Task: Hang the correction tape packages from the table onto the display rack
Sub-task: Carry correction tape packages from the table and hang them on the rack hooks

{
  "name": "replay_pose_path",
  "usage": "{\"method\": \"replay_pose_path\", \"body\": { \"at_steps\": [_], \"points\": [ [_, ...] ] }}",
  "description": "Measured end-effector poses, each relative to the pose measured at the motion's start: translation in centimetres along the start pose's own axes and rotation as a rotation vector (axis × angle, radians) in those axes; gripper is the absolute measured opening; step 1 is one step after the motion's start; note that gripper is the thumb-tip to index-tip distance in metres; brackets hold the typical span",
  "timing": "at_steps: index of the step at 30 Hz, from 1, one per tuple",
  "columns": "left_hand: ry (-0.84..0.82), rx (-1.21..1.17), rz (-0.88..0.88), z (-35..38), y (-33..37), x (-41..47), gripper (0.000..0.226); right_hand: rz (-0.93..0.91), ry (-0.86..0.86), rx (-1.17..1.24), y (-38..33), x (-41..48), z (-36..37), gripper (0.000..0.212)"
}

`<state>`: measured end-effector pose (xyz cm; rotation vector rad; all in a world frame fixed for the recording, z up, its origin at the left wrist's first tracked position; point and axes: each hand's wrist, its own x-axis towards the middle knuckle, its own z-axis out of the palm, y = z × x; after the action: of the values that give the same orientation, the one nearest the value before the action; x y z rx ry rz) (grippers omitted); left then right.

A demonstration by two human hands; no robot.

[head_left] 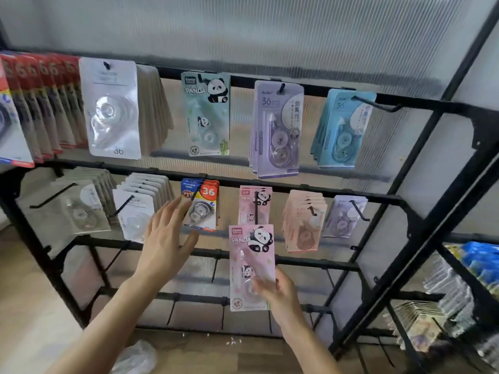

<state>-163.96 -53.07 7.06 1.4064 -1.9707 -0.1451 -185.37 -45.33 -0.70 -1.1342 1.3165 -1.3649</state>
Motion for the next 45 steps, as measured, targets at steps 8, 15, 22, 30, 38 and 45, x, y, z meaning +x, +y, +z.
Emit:
{"method": "replay_pose_path", "body": {
  "at_steps": [8,15,22,30,38,45],
  "points": [
    [-0.105,-0.04,0.117,-0.2,-2.0,3.1,0.054,-0.111,0.084,0.051,0.2,-0.8,2.0,0.04],
    [-0.156,-0.002,0.134,1.4,-1.9,4.8,0.054,-0.099,0.156,0.04,0.8,-0.6,2.0,0.047],
    [-0.109,0.024,0.127,3.0,-1.7,6.7,0.049,0.018,0.165,0.04,1.3,1.5,1.0,0.048],
    [-0.027,0.103,0.092,4.3,-2.3,6.3,0.04,0.319,0.233,0.043,1.0,10.0,1.4,0.007],
    [-0.011,0.147,0.036,4.8,-2.5,6.4,0.041,0.411,0.298,0.046,-0.2,15.4,2.4,0.039],
    [-0.062,0.205,0.018,5.0,-3.0,6.7,0.049,0.386,0.427,-0.057,0.8,14.9,2.4,0.038]
  ]
}}
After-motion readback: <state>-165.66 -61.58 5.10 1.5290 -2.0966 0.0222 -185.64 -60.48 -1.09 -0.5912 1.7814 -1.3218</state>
